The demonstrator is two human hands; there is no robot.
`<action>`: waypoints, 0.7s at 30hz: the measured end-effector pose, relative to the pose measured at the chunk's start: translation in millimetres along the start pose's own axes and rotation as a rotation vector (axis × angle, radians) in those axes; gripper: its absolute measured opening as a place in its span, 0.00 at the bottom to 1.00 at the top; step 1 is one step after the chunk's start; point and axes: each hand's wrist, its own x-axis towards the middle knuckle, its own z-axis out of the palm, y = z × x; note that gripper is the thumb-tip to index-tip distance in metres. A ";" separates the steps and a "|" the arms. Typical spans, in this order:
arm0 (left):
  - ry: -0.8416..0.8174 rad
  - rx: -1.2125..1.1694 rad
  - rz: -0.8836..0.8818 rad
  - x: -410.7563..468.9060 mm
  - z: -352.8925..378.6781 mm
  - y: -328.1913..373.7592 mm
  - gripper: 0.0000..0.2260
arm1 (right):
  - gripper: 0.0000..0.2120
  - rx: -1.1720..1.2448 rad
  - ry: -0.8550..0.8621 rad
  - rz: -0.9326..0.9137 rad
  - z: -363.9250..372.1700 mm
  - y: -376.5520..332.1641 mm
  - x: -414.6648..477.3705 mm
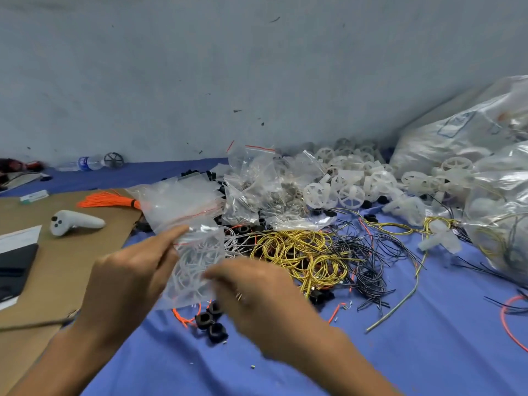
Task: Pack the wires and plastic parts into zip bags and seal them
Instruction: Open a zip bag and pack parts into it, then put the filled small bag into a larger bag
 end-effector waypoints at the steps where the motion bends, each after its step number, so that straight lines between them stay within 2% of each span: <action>1: 0.028 0.006 -0.014 3.3 4.2 -3.5 0.18 | 0.11 -0.063 0.039 0.069 -10.1 16.1 0.0; 5: 0.086 -0.042 -0.065 21.3 29.5 -19.1 0.17 | 0.12 -0.401 -0.137 0.349 -32.3 90.6 11.7; 9: 0.095 -0.129 -0.069 38.0 62.6 -20.6 0.16 | 0.16 -0.618 -0.412 0.264 -8.7 128.4 20.8; 11: 0.061 -0.184 -0.069 41.8 78.1 -15.8 0.16 | 0.16 -0.700 -0.450 0.223 5.1 134.2 21.7; 14: 0.026 -0.270 -0.116 46.0 97.2 -10.2 0.16 | 0.11 -0.786 -0.381 0.142 10.4 137.6 24.0; 16: 0.027 -0.332 -0.172 47.7 106.7 -7.8 0.16 | 0.05 -0.730 -0.289 0.120 5.0 136.0 27.5; 18: 0.043 -0.396 -0.240 45.9 111.4 -6.8 0.16 | 0.02 -0.544 -0.152 0.204 -7.2 134.2 34.1; 21: 0.066 -0.473 -0.289 39.3 112.9 -9.0 0.16 | 0.03 -0.178 0.092 0.403 -34.0 138.1 46.8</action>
